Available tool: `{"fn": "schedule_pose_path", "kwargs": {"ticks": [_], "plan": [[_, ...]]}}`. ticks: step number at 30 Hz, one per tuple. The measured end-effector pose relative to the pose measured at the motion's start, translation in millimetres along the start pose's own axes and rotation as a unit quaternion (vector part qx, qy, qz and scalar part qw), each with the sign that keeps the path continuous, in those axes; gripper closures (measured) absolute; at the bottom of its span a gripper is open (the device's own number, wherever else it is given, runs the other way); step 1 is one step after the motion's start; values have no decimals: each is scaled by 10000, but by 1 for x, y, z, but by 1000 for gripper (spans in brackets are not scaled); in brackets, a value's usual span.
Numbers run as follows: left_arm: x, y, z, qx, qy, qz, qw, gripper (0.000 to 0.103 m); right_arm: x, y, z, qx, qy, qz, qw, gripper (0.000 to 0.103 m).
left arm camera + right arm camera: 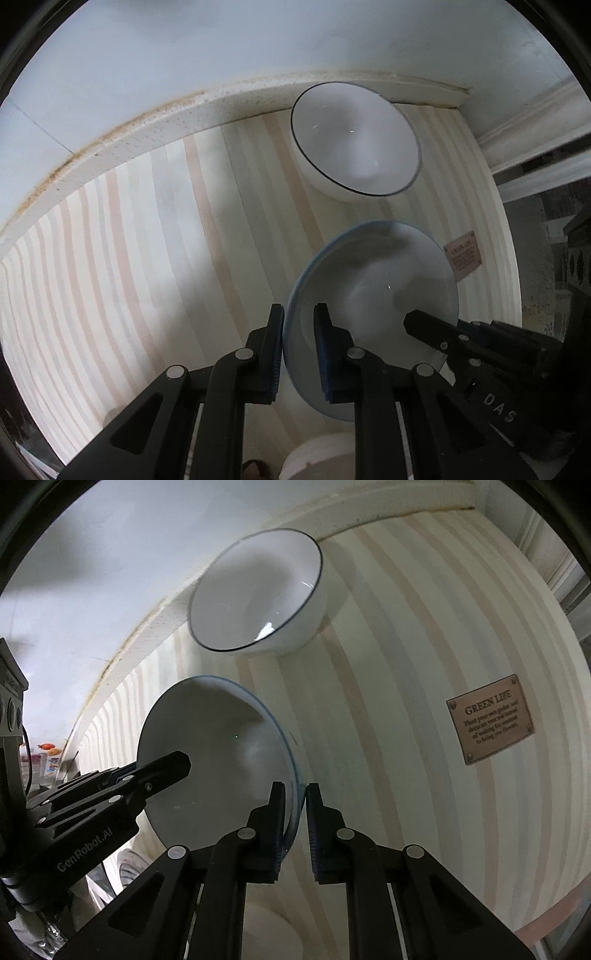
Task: Organize plates and bowls
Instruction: 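Carry the polka-dot bowl with both grippers and nest it into the white bowl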
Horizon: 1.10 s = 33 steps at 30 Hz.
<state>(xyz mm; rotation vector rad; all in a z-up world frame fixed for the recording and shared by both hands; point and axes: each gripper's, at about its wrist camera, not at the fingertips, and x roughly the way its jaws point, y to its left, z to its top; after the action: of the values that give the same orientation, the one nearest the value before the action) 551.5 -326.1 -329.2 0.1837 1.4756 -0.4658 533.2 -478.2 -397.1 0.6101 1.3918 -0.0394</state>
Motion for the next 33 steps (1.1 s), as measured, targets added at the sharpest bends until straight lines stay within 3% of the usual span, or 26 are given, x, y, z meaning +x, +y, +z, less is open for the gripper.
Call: {"fn": "schedule_pose_path", "kwargs": {"ticks": [6, 19, 25, 33], "plan": [[-31, -4, -24, 49, -175, -101, 9998, 89, -29, 11, -16, -139, -167, 26, 9998, 90], [-76, -14, -101, 247, -408, -65, 9988, 89, -78, 26, -95, -476, -272, 14, 9985, 90], [-68, -8, -132, 173, -236, -96, 9995, 89, -78, 26, -133, -528, -135, 40, 9985, 90], [-35, -1, -157, 93, 181, -30, 9998, 89, -43, 14, -162, -451, 256, 8, 9987, 90]]}}
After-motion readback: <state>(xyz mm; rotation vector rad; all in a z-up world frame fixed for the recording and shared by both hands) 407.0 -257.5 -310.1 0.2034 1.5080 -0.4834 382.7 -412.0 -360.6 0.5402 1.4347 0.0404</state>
